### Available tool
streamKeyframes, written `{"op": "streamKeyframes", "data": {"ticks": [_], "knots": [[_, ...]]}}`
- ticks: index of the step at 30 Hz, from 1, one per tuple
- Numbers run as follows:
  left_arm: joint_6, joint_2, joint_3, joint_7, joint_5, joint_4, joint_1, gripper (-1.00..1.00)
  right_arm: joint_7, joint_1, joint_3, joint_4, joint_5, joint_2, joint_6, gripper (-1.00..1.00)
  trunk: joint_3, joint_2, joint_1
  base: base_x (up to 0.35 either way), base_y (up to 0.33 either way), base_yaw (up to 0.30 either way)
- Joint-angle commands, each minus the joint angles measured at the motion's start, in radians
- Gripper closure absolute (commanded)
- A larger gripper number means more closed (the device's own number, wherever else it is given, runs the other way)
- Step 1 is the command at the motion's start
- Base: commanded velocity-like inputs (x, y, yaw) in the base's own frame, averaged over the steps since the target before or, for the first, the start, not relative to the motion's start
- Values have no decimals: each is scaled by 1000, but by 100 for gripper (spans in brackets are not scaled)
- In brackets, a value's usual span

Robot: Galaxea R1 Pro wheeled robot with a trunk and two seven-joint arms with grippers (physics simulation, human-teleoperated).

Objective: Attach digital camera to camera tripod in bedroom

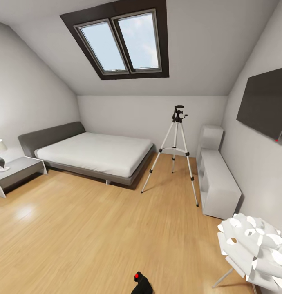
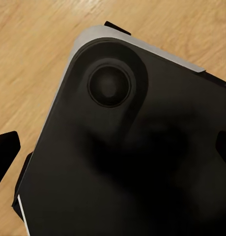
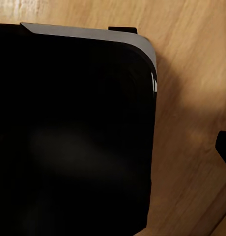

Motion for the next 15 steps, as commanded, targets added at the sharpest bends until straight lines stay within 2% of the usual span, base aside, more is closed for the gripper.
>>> {"op": "streamKeyframes", "data": {"ticks": [1, 15], "knots": [[-2, 0, 7, 0, -1, -1, 0, -100, -1, 0, 1, 1, 1, 0, -3, -100, -1, 0, 0, 7, -13, 0], [-2, 0, 9, 0, -1, -1, 0, -100, 0, -1, 1, 1, 1, -1, -4, -100, -1, 0, 0, 1, -2, 0]]}}
